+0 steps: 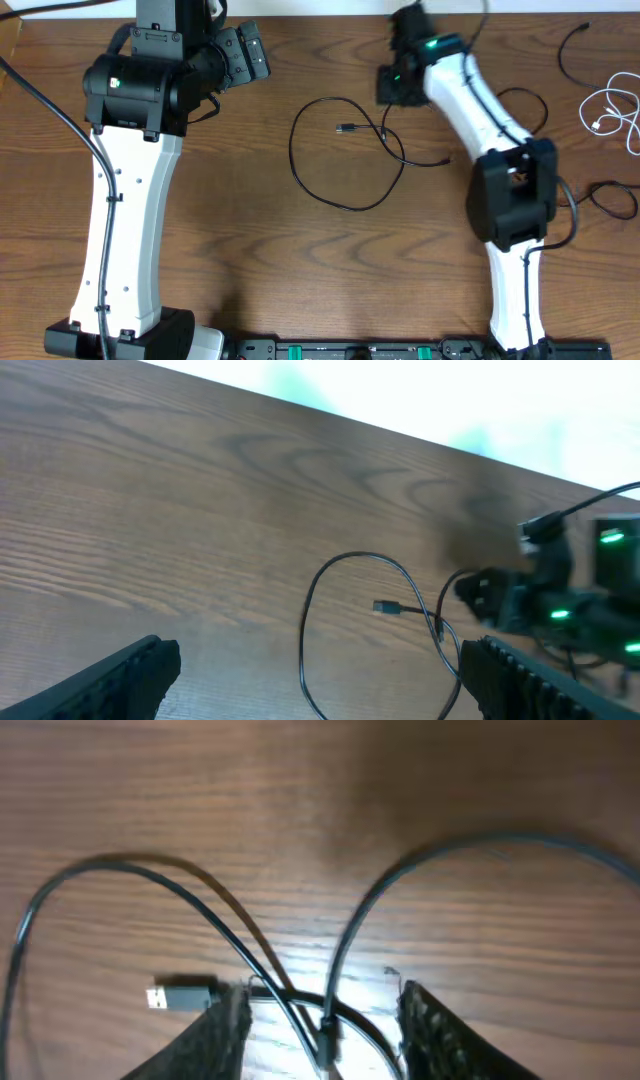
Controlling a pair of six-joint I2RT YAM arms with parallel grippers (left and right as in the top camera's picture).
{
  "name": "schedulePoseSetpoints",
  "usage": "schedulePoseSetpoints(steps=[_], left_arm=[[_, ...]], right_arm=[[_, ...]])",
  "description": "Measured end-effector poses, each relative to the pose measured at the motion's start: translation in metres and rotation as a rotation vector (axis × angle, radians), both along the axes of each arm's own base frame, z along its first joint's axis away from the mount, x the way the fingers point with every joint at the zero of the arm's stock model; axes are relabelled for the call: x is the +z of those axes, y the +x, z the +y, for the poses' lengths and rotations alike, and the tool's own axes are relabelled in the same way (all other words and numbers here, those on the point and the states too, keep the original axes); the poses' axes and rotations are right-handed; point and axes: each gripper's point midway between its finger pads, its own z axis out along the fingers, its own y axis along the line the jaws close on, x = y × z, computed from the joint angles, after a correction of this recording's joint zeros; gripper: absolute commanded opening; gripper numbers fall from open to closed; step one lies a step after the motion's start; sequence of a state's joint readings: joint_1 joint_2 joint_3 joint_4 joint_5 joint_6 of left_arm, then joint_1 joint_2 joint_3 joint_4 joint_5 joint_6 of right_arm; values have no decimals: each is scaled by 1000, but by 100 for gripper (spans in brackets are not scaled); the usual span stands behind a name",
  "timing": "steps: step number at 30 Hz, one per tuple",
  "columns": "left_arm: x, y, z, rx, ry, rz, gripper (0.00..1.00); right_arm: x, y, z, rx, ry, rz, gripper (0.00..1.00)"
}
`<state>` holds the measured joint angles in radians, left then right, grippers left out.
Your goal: Untangle cables
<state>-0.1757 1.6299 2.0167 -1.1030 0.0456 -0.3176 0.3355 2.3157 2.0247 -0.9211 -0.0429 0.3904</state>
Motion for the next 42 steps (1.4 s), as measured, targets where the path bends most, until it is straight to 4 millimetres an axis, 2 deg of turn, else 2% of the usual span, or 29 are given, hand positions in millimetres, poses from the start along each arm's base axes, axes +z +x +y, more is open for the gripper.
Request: schedulePoseSetpoints(steps=[3, 8, 15, 24, 27, 31, 36, 42], left_arm=[[0, 0, 0, 0, 0, 0, 95], [0, 0, 0, 0, 0, 0, 95], [0, 0, 0, 0, 0, 0, 95], [-2, -2, 0, 0, 2, 11, 95], [-3, -3, 1, 0, 3, 15, 95], [-3, -3, 0, 0, 3, 16, 95], [-3, -3, 1, 0, 3, 15, 95], [-3, -3, 1, 0, 3, 15, 95]], right_arm=[[-16, -12, 6, -30, -73, 11, 40], [-34, -19, -1, -78, -128, 15, 34], [-47, -24, -6, -98, -144, 24, 30], [-49, -20, -1, -110, -125, 4, 25], [-51, -20, 0, -110, -125, 8, 17], [-58, -22, -1, -117, -126, 22, 1], [-60, -21, -8, -134, -122, 35, 1], [-57, -22, -36, -176, -134, 73, 1]])
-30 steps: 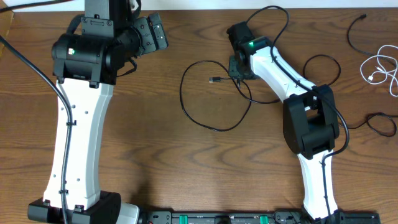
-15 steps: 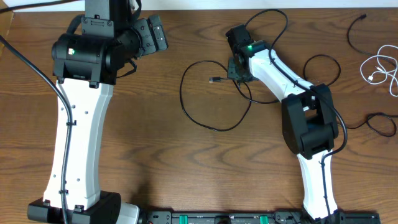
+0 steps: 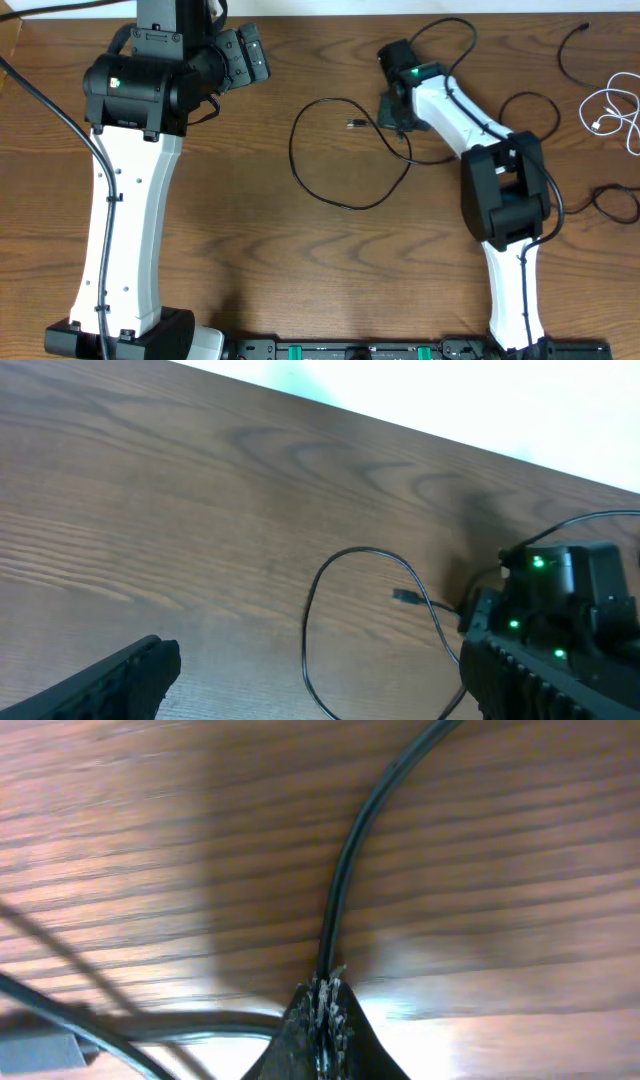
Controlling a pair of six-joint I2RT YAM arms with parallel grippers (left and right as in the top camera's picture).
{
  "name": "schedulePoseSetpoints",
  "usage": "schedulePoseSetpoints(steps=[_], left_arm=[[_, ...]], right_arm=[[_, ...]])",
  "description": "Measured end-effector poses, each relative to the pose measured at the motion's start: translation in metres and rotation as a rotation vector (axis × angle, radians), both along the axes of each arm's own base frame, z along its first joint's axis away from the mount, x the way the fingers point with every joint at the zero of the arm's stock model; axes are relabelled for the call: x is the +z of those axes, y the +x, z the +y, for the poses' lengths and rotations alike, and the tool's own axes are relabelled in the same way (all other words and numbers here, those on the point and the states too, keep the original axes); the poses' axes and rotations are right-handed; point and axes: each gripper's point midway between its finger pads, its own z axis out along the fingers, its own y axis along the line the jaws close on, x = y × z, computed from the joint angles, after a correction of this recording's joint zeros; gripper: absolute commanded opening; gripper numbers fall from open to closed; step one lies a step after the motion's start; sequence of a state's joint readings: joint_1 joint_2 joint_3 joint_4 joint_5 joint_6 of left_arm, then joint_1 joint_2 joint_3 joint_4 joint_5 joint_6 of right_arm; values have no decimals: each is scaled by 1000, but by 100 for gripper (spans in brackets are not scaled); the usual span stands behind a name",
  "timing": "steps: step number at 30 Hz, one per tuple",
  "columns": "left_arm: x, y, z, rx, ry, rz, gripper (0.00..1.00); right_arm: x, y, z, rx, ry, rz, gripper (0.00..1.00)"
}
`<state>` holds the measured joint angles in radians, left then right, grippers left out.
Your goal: Untangle cables
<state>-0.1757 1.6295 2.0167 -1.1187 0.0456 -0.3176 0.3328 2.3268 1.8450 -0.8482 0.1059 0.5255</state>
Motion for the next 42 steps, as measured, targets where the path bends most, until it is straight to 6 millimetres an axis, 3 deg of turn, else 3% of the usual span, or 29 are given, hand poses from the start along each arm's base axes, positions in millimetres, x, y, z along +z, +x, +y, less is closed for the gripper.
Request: schedulePoseSetpoints(steps=[4, 5, 9, 11, 13, 16, 17, 18, 19, 22, 23, 24, 25, 26, 27, 30, 33, 35, 37, 39, 41, 42], left_arm=[[0, 0, 0, 0, 0, 0, 95], [0, 0, 0, 0, 0, 0, 95], [0, 0, 0, 0, 0, 0, 95], [0, 0, 0, 0, 0, 0, 95], [0, 0, 0, 0, 0, 1, 95], [0, 0, 0, 0, 0, 0, 95], [0, 0, 0, 0, 0, 0, 95], [0, 0, 0, 0, 0, 1, 95], [0, 0, 0, 0, 0, 0, 95], [0, 0, 0, 0, 0, 1, 95], [0, 0, 0, 0, 0, 0, 95], [0, 0, 0, 0, 0, 1, 95], [0, 0, 0, 0, 0, 1, 95], [-1, 0, 0, 0, 0, 2, 95], [-1, 0, 0, 0, 0, 2, 95], [-1, 1, 0, 0, 1, 3, 95], [-1, 1, 0, 0, 1, 3, 95], [-1, 1, 0, 0, 1, 3, 95], [-1, 1, 0, 0, 1, 2, 95], [0, 2, 0, 0, 4, -5, 95], [2, 6, 9, 27, 18, -19, 95], [2, 6, 14, 41, 22, -21, 95]], right_arm=[[29, 4, -31, -28, 8, -17, 1], [44, 6, -39, -33, 17, -38, 1], [137, 2, -103, -104, 33, -169, 1], [163, -1, -128, -137, 26, -215, 1], [186, -5, -170, -199, -3, -262, 1], [189, -12, -232, -311, -61, -268, 1], [188, -17, -269, -383, -87, -270, 1], [189, -18, -277, -399, -93, -272, 1], [190, -27, -318, -484, -120, -284, 1], [196, -45, -381, -617, -154, -324, 1], [198, -53, -401, -657, -164, -334, 9], [199, -61, -416, -690, -173, -338, 34], [200, -67, -427, -715, -180, -343, 75], [201, -70, -434, -723, -187, -345, 99], [201, -73, -439, -732, -190, -345, 99], [197, -76, -433, -709, -178, -317, 99], [192, -65, -410, -608, -110, -305, 99], [189, -56, -384, -504, -46, -292, 99], [186, -42, -344, -363, 18, -278, 99], [184, -27, -288, -191, 67, -260, 99], [183, -9, -195, 92, 99, -254, 99], [181, -7, -177, 156, 88, -251, 99]])
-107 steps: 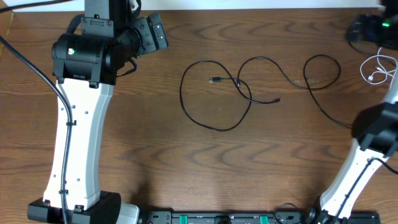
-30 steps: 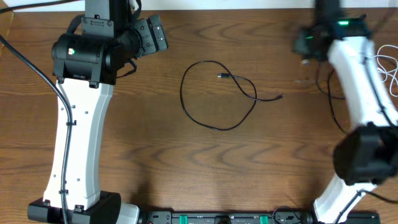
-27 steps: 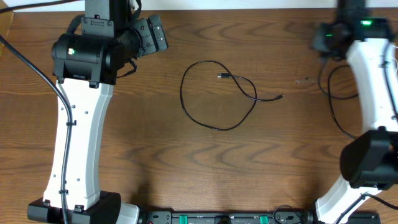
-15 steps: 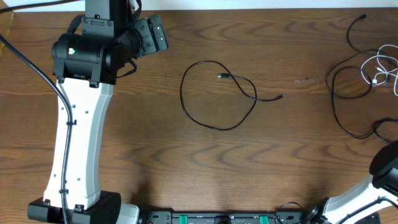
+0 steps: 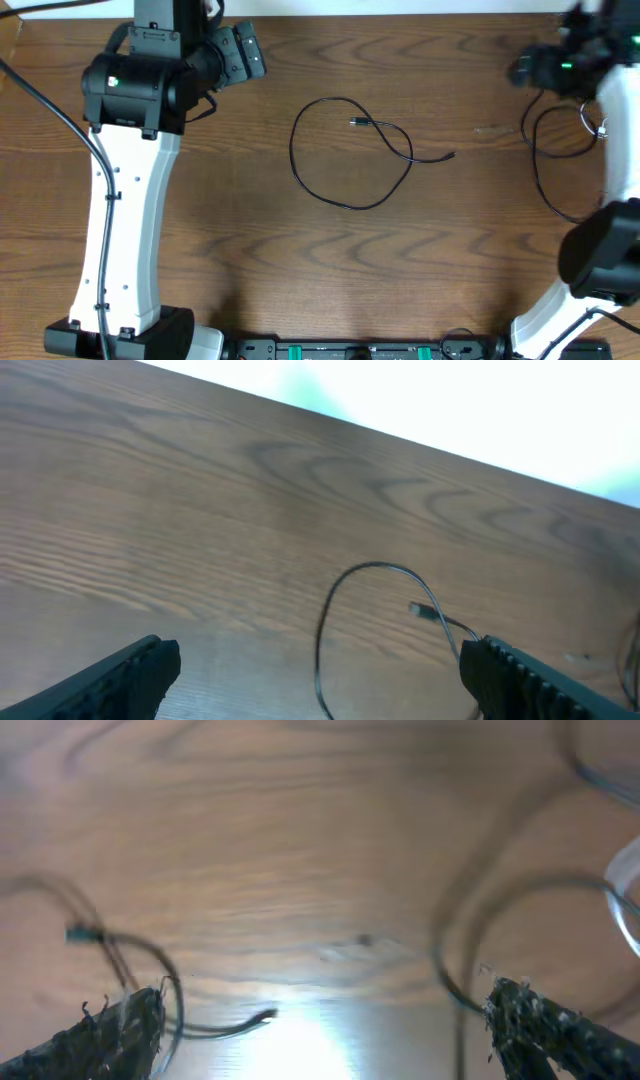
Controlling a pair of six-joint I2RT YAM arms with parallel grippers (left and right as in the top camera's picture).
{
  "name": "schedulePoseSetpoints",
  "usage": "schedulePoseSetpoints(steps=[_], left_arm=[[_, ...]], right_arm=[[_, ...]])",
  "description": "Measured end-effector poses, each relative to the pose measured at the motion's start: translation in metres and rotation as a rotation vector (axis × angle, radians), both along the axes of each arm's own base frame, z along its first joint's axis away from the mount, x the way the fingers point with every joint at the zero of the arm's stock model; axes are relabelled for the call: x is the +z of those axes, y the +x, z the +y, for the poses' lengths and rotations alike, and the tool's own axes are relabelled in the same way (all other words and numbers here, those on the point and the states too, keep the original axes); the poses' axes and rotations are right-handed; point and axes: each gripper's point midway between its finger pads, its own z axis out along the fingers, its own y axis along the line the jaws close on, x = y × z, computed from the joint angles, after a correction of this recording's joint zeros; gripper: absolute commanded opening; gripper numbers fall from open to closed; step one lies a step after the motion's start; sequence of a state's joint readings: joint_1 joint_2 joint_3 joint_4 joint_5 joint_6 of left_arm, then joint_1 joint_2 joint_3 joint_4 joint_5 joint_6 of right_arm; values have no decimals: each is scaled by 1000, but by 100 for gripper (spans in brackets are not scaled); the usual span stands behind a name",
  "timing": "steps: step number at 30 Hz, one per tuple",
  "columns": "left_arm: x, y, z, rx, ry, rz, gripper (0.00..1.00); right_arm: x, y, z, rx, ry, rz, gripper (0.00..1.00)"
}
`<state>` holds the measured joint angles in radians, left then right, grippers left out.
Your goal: Untangle cables
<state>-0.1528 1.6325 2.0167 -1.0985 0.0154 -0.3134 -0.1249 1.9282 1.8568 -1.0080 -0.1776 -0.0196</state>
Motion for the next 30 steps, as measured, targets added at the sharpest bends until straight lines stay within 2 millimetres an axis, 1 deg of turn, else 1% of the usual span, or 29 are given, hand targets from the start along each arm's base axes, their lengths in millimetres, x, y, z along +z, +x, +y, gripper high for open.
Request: schedulePoseSetpoints(steps=[1, 2, 3, 4, 5, 6, 7, 8, 12, 13, 16, 22, 25, 30], left_arm=[[0, 1, 8, 20, 3, 0, 95], [0, 1, 12, 31, 3, 0, 95], [0, 2, 20, 51, 6, 1, 95], [0, 2, 25, 65, 9, 1, 95], [-1, 3, 33, 84, 12, 2, 95], [-1, 2, 36, 92, 14, 5, 95], [-2, 1, 41, 106, 17, 11, 95], [-2, 1, 41, 106, 17, 12, 95], [-3, 0, 41, 106, 18, 18, 95], [-3, 0, 41, 106, 18, 19, 95], [-3, 0, 41, 106, 18, 19, 95], [-3, 0, 41, 106, 18, 19, 95], [-3, 0, 41, 106, 18, 19, 95], [-4, 0, 41, 106, 18, 20, 95]], right_arm=[[-5, 2, 30, 105, -33, 3, 99], [-8, 3, 42, 144, -42, 7, 98], [-19, 2, 67, 231, -70, 27, 98], [-31, 1, 86, 298, -88, 50, 97], [-45, -2, 104, 362, -104, 78, 96], [-59, -6, 117, 418, -119, 112, 95], [-94, -14, 146, 529, -141, 183, 94], [-105, -17, 153, 560, -154, 206, 93], [-141, -30, 178, 651, -196, 282, 92], [-144, -34, 185, 669, -200, 291, 92], [-153, -42, 193, 696, -204, 321, 89], [-176, -50, 198, 720, -226, 376, 88], [-183, -52, 200, 724, -234, 390, 82], [-187, -42, 195, 681, -274, 370, 67]])
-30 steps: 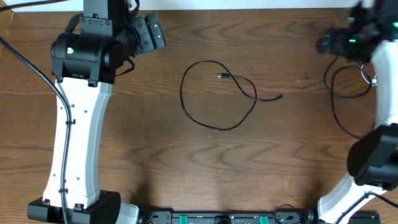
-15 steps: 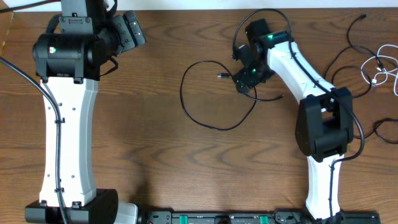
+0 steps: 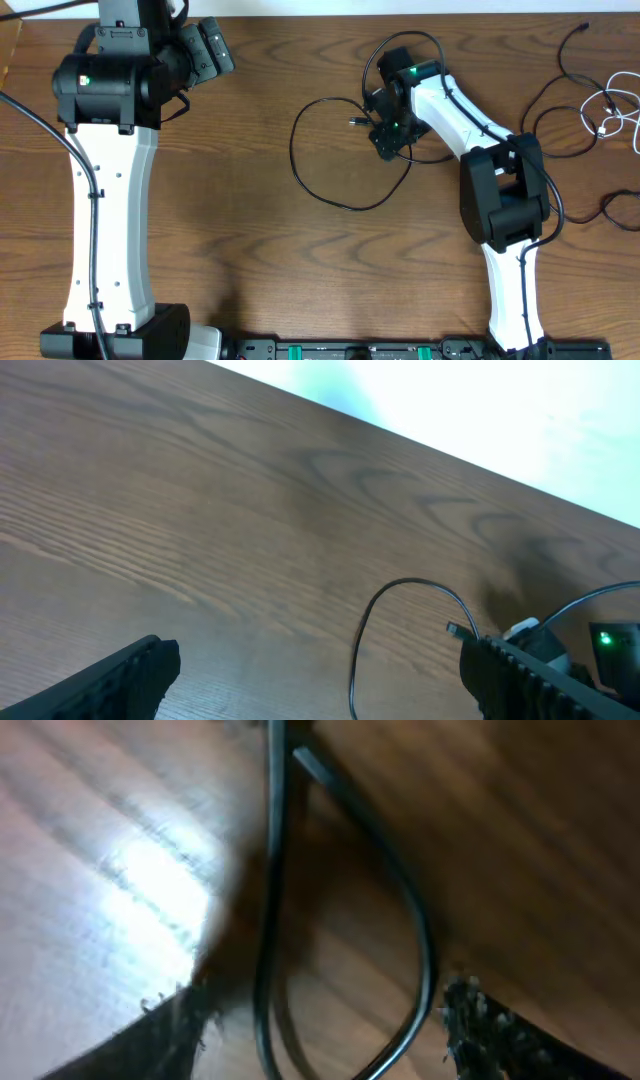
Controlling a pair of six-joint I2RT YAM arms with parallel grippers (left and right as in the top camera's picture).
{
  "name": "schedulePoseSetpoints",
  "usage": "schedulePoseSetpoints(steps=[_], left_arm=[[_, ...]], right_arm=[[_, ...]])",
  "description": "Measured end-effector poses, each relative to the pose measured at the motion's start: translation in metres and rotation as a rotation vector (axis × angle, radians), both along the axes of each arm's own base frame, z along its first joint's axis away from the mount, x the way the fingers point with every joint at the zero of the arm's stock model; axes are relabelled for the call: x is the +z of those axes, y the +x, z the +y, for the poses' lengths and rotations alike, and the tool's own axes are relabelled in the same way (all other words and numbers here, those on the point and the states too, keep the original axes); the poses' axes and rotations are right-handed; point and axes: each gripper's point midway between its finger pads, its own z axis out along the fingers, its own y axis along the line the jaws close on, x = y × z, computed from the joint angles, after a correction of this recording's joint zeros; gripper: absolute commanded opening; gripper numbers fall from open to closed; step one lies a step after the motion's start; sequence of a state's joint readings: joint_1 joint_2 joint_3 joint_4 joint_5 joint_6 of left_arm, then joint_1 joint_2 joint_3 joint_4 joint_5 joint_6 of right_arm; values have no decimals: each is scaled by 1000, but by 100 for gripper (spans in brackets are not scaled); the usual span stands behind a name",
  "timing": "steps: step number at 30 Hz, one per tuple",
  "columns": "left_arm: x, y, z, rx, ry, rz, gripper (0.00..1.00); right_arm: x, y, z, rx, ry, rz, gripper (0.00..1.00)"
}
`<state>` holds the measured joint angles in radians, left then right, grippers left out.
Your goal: Untangle cables
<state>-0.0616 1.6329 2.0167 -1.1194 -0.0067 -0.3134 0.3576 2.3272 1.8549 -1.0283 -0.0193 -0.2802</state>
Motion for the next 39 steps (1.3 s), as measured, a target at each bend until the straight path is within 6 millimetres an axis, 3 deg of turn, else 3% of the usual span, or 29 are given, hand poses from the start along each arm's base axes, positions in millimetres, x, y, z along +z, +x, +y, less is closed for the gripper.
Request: schedulePoseSetpoints(steps=[3, 7, 11, 22, 27, 32, 35, 37, 39], left_arm=[[-1, -1, 0, 0, 0, 6, 95], [-1, -1, 0, 0, 0, 8, 95], [-2, -2, 0, 0, 1, 11, 95], [-5, -5, 0, 0, 2, 29, 95], [-5, -5, 0, 0, 1, 29, 95], [-5, -5, 0, 0, 2, 29, 95], [-5, -5, 0, 0, 2, 29, 95], [-5, -5, 0, 0, 2, 29, 95], [-5, -5, 0, 0, 2, 29, 95]], right_arm=[[0, 3, -2, -21, -14, -14, 52], [0, 4, -3, -63, -13, -17, 20], [0, 5, -3, -97, -12, -19, 1], [7, 14, -13, -237, 4, -27, 1], [53, 37, -39, -365, 43, -94, 1], [173, 60, -109, -543, 141, -335, 1], [236, 54, -176, -692, 170, -477, 1], [254, 47, -210, -765, 165, -525, 1], [266, 35, -267, -893, 147, -564, 1]])
